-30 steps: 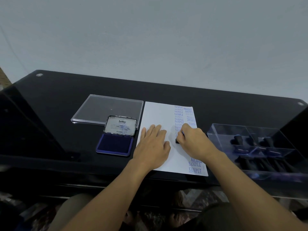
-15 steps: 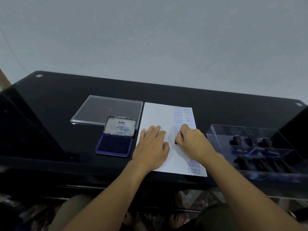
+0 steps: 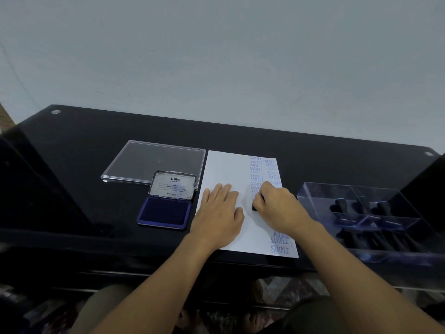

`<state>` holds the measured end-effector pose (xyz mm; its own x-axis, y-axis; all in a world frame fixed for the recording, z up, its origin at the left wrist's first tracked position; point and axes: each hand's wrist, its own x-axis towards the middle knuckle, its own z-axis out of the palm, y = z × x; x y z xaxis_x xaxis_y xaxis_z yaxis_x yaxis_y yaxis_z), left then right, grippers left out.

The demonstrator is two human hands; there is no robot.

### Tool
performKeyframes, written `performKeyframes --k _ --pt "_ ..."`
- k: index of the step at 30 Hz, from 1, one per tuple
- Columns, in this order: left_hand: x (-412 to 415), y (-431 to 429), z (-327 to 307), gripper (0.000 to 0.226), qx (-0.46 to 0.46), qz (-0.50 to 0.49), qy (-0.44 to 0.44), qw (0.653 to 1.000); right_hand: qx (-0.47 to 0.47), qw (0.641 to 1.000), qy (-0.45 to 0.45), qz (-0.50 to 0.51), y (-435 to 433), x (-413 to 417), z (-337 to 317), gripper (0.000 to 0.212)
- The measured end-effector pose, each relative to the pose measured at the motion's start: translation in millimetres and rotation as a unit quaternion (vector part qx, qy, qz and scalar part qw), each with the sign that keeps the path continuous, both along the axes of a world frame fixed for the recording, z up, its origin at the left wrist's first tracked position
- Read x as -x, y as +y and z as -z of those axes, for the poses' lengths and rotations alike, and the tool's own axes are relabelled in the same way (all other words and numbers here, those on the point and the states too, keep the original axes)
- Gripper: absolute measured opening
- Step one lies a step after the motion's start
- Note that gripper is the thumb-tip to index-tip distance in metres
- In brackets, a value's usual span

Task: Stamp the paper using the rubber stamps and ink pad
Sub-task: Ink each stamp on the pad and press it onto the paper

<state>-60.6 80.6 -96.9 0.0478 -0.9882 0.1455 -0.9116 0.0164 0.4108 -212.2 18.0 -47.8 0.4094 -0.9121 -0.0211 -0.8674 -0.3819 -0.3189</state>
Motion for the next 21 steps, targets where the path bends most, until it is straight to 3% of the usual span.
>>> performKeyframes --k 8,13,21 --pt "0 -1 0 0.048 -0.004 -0.002 0.02 1.0 0.028 0.991 -0.123 0.052 -23 7 -37 0.027" --pt "-4 -7 -2 0.05 -0.019 -0.011 0.084 0.996 0.044 0.99 -0.123 0.048 -27 6 -49 0.025" --pt "-5 -8 -2 0.051 -0.023 -0.011 0.098 0.995 0.041 0.991 -0.117 0.045 -23 8 -49 0.024"
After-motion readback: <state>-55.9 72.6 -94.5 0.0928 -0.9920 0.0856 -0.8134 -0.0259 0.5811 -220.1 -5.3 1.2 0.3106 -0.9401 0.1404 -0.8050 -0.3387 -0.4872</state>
